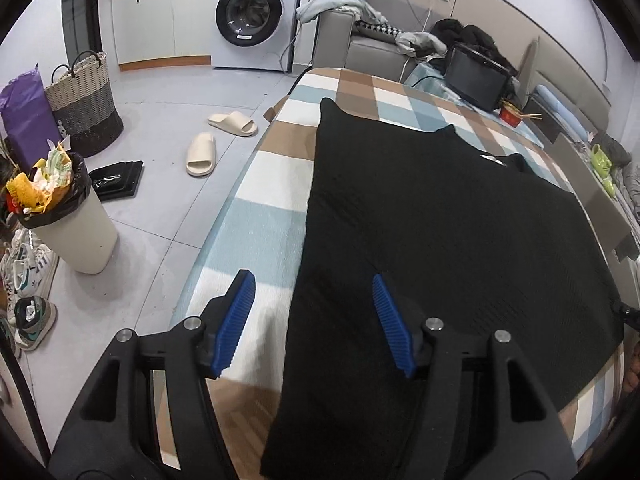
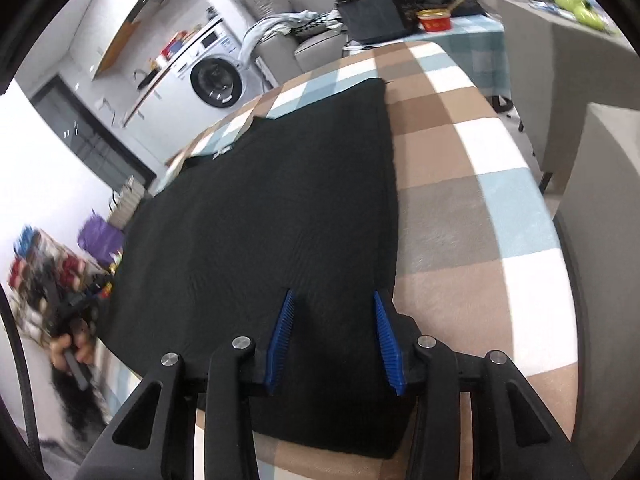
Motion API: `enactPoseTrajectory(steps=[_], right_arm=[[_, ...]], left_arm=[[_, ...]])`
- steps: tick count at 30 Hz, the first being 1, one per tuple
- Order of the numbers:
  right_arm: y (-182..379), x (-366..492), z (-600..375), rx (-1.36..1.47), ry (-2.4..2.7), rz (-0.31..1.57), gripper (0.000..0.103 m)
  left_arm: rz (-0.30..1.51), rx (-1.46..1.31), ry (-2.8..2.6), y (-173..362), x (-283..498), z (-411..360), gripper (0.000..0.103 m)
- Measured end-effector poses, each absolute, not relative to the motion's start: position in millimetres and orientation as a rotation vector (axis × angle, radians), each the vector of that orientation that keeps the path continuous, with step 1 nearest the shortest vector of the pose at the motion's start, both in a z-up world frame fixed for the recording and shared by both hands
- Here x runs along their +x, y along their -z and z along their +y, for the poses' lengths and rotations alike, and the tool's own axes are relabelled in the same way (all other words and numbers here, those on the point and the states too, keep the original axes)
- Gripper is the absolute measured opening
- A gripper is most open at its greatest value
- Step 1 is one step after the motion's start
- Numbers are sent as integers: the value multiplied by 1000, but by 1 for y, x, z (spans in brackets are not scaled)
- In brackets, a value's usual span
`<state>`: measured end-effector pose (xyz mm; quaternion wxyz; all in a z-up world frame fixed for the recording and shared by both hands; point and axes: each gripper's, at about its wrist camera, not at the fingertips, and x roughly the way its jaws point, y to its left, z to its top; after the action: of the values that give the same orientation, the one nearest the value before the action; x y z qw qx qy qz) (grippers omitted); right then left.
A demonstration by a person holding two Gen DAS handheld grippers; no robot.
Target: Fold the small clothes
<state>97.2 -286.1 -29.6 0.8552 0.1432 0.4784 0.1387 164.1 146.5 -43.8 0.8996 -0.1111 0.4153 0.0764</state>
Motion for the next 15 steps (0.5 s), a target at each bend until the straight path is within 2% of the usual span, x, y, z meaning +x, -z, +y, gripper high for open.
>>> enactPoseTrajectory(steps=[7,10,15], right_arm=[[28,63,-265,175,-287,999,36],[24,46,-259,123,-274,994,38],[-6,30,-251,79,-222,883,41]], left_arm=[[799,-224,-148,26,123,131,58],[783,-223,-135,16,114,126,59],[772,-222,-94,6,99,106,61]])
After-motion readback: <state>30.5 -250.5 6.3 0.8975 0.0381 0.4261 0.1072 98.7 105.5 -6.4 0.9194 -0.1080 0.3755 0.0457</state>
